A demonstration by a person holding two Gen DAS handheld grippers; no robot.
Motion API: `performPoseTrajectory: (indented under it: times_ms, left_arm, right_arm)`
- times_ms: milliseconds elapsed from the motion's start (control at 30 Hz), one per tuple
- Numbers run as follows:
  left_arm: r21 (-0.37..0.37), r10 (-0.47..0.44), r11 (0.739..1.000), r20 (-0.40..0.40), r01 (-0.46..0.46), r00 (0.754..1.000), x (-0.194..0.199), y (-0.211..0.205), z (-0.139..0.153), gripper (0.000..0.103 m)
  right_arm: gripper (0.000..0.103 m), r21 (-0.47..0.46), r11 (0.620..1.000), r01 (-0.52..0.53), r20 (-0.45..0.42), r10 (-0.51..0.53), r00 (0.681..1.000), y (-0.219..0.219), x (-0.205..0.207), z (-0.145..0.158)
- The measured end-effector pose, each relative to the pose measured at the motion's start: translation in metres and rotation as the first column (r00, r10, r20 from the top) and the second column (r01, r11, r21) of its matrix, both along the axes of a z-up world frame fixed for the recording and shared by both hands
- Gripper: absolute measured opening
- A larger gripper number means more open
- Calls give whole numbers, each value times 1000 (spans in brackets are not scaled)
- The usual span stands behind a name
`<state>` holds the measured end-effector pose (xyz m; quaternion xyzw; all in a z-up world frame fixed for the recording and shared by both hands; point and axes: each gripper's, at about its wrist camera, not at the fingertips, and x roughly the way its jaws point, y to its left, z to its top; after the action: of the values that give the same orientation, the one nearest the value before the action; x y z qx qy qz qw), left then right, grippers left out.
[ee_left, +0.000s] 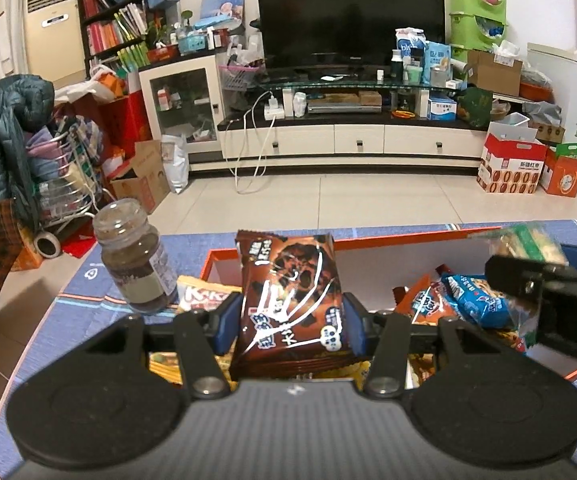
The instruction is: Organize snacks
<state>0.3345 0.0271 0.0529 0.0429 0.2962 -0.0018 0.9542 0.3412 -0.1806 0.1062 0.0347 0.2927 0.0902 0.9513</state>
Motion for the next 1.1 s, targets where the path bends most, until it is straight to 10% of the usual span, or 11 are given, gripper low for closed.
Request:
performPoseTrajectory:
  times_ms: [433, 667, 1100]
  left_arm:
    - [17, 6, 1000, -19, -6, 1000, 13, -5, -5, 52]
    - [23, 51, 998, 31, -52, 998, -1, 2, 14, 103]
    - [-8, -3, 1000, 19, 3, 1000, -146, 17, 27, 102]
  right_arm:
    - [39, -23, 1000, 19, -41, -20, 999, 5, 6, -14]
    - [68, -26, 999, 38, 46, -36, 998, 4, -9, 9]
    - [96, -57, 995, 79, 193, -67, 979, 4, -141, 73]
